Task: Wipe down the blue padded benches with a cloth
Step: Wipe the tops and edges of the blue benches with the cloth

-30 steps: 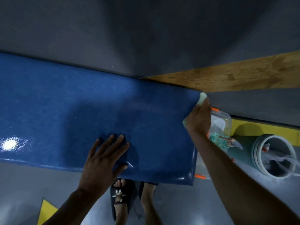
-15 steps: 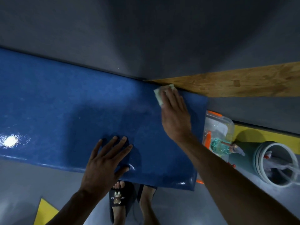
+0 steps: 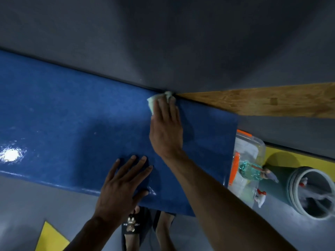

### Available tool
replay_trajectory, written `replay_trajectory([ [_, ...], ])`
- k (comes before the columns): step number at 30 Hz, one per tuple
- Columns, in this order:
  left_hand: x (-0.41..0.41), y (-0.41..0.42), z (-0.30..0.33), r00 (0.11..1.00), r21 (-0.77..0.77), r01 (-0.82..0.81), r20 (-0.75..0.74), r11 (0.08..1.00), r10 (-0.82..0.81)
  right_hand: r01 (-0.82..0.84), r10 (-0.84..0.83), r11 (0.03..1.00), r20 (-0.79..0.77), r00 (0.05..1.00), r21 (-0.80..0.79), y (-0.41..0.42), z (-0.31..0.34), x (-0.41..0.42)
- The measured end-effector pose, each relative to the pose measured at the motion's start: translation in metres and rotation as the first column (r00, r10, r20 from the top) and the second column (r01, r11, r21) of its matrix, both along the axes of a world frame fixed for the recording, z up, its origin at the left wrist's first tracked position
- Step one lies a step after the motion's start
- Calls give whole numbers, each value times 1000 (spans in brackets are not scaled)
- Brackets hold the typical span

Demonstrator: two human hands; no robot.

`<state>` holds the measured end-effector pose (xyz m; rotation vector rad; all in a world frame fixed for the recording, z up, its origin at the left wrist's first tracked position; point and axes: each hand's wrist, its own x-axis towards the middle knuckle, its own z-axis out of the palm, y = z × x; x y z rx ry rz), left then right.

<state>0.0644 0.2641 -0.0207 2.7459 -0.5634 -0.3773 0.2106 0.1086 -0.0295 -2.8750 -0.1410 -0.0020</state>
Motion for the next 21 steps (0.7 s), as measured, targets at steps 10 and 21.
replay_trajectory([
  [10,0,2,-2,1000,0,9,12,1000,-9,35,-36,999,-41,999,-8,-179,2,-32],
  [21,-4,3,-5,1000,-4,5,-2,1000,-5,378,-375,909,-47,926,175,-161,-13,-92],
])
